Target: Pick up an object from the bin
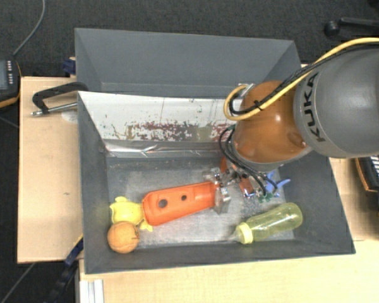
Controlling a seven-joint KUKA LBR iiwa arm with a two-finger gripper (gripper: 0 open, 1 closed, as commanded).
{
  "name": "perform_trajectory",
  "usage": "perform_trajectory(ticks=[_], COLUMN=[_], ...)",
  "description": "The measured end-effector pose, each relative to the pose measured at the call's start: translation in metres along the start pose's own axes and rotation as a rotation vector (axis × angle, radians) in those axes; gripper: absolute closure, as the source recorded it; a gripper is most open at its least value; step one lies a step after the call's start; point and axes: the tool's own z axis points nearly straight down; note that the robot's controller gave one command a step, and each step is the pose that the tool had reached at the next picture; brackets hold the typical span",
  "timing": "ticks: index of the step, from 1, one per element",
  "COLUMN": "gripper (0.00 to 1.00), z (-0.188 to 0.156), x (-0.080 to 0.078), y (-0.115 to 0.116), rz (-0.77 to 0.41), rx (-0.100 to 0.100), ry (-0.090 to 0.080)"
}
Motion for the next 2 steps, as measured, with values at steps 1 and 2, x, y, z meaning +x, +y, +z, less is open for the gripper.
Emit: perform_trajectory(ticks=[1, 2], gripper=[1.0, 1.0], z=[0.018, 0.034], x=[0.002, -0.002], y=[-0.027, -0.014], rz=[-0.051, -0.028], rx=[0.0, 0.001], ry=[-0.008, -0.001])
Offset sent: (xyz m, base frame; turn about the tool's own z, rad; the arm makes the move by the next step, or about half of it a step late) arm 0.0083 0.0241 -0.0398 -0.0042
